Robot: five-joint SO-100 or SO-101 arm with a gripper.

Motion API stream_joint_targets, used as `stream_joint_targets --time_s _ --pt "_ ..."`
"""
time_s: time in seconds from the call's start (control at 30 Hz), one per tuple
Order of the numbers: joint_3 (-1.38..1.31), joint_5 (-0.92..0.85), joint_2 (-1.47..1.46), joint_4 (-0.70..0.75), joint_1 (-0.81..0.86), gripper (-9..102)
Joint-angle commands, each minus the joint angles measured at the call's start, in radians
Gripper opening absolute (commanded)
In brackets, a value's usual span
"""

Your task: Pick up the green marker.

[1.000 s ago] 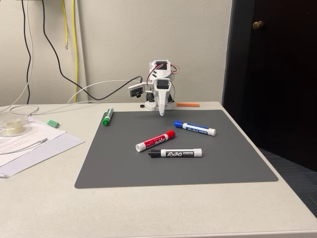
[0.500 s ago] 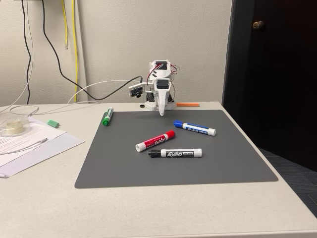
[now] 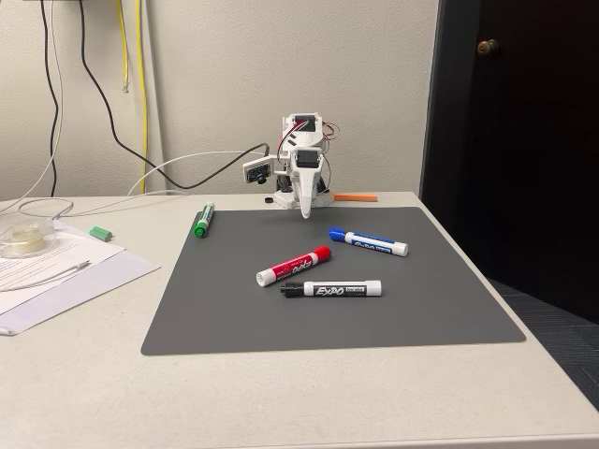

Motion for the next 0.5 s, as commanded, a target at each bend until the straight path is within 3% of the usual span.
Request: stream_joint_targets --time_s 0.0,0.47 --pt "-0.005 0.008 0.005 -0.009 0.0 0" --pt "-0.107 -0.04 -0.114 -0.204 0.012 0"
